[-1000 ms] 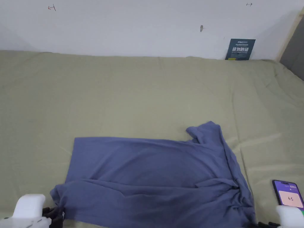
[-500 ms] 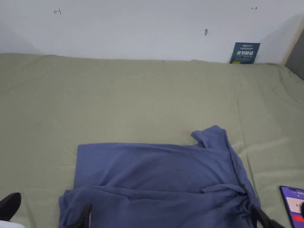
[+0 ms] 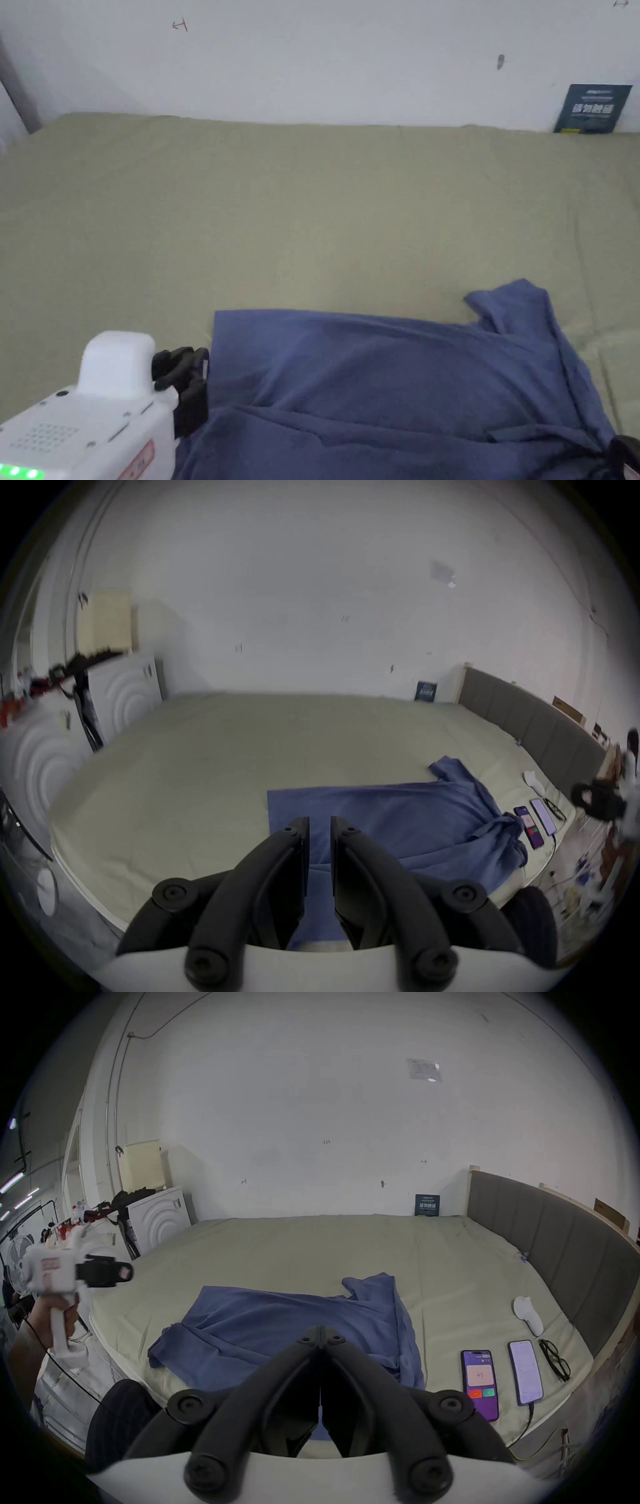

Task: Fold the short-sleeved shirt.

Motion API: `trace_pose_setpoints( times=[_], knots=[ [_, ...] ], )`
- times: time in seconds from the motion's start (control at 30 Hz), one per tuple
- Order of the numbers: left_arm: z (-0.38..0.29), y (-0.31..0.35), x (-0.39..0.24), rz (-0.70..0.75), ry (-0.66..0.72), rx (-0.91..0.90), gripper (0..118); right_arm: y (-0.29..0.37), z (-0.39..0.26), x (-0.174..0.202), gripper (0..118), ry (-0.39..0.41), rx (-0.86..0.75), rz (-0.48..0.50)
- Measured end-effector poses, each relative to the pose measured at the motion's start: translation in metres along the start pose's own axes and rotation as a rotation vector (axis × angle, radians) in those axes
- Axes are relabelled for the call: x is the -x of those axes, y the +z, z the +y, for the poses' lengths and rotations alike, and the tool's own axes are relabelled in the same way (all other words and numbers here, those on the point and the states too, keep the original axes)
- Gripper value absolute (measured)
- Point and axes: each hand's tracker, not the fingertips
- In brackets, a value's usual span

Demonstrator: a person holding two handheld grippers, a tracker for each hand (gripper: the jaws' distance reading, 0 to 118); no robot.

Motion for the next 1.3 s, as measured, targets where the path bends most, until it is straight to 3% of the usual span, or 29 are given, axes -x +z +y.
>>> trace_pose_setpoints(
  times=[0.07,0.2,0.3,0.47,0.5,0.53,0.57,0.8,0.9,0.97,1.0,1.03,1.1,1.2,1.3],
  knots=[
    [0.016,-0.05,0.02,-0.019,0.077,0.064,14,-0.014,0.003,-0.002,1,-0.01,0.013,0.013],
    [0.045,-0.152,0.045,0.035,0.062,0.234,14,-0.038,0.003,-0.003,1,-0.035,0.055,0.036],
    [0.059,-0.224,0.068,0.003,0.138,0.4,13,-0.055,-0.002,-0.005,1,-0.032,0.086,0.039],
    [0.068,-0.272,0.079,0.044,0.185,0.458,13,-0.07,-0.007,-0.008,1,-0.031,0.136,0.046],
    [0.07,-0.276,0.076,0.052,0.188,0.47,29,-0.07,-0.009,-0.006,1,-0.024,0.142,0.044],
    [0.07,-0.28,0.073,0.085,0.164,0.482,77,-0.072,-0.01,-0.006,1,-0.019,0.148,0.044],
    [0.069,-0.285,0.07,0.097,0.14,0.495,105,-0.074,-0.012,-0.007,1,-0.018,0.157,0.05],
    [0.046,-0.306,0.049,0.104,0.135,0.583,107,-0.076,-0.016,-0.009,1,-0.037,0.181,0.066],
    [0.038,-0.316,0.048,0.15,0.049,0.599,100,-0.074,-0.014,-0.01,1,-0.037,0.175,0.058],
    [0.045,-0.306,0.04,0.15,0.068,0.595,59,-0.071,-0.013,-0.013,1,-0.036,0.169,0.054],
    [0.048,-0.302,0.041,0.141,0.087,0.591,26,-0.07,-0.013,-0.014,1,-0.036,0.166,0.053],
    [0.05,-0.298,0.04,0.125,0.096,0.589,7,-0.07,-0.013,-0.015,1,-0.036,0.165,0.054],
    [0.051,-0.294,0.038,0.034,0.152,0.591,7,-0.071,-0.013,-0.018,1,-0.039,0.165,0.052],
    [0.054,-0.28,0.032,0.057,0.088,0.536,7,-0.075,-0.012,-0.026,1,-0.055,0.182,0.046],
    [0.056,-0.266,0.034,0.014,0.112,0.496,7,-0.088,-0.007,-0.043,1,-0.051,0.224,0.034]
  ],
)
